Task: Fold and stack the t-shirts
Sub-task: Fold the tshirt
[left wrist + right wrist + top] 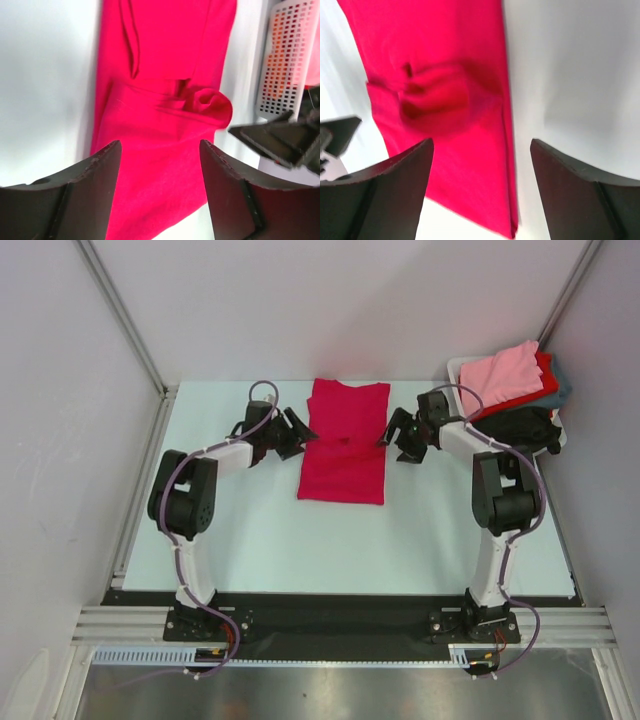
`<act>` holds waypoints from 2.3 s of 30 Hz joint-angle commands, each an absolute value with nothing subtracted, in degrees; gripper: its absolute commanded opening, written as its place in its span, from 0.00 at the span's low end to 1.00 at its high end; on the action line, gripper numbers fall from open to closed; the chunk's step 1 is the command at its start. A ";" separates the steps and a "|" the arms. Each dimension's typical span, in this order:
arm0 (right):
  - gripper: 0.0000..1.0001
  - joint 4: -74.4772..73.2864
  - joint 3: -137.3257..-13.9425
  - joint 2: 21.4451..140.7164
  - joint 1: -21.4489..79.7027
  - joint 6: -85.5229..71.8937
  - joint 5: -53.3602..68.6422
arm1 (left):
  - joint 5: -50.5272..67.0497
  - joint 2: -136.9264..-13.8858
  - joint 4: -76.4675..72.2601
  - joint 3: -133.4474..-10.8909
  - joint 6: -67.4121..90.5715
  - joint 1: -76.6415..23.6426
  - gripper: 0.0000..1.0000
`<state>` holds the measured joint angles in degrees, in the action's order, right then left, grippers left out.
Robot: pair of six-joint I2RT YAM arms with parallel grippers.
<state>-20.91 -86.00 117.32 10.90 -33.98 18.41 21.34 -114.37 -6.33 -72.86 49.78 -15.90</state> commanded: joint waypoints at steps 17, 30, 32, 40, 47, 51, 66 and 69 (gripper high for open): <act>0.51 -13.18 -57.66 95.98 17.57 -31.20 20.04 | 18.46 -90.97 -3.78 -49.05 39.29 -16.87 0.64; 0.30 -10.64 -54.67 98.00 18.37 -32.25 20.48 | 18.63 -96.15 -5.54 -47.63 38.58 -19.60 0.54; 0.18 -10.11 -54.06 98.17 18.37 -32.43 21.09 | 18.72 -97.20 -5.54 -48.08 38.41 -19.86 0.48; 0.00 -9.14 -50.10 97.03 18.46 -32.61 21.80 | 16.08 -97.56 -4.31 -46.50 37.35 -20.65 0.14; 0.00 -9.23 -46.15 94.66 18.19 -31.82 21.45 | 15.30 -94.84 -4.92 -42.02 36.83 -21.27 0.00; 0.00 -10.28 -45.27 92.65 18.10 -31.64 20.83 | 15.21 -92.29 -4.92 -39.21 37.00 -21.80 0.00; 0.50 -11.69 -41.31 87.27 20.21 -31.99 18.63 | 11.69 -83.32 -5.45 -31.11 39.55 -24.43 0.39; 0.50 -11.25 -41.92 88.15 20.83 -32.17 19.24 | 11.08 -82.97 -4.49 -31.46 39.38 -24.43 0.45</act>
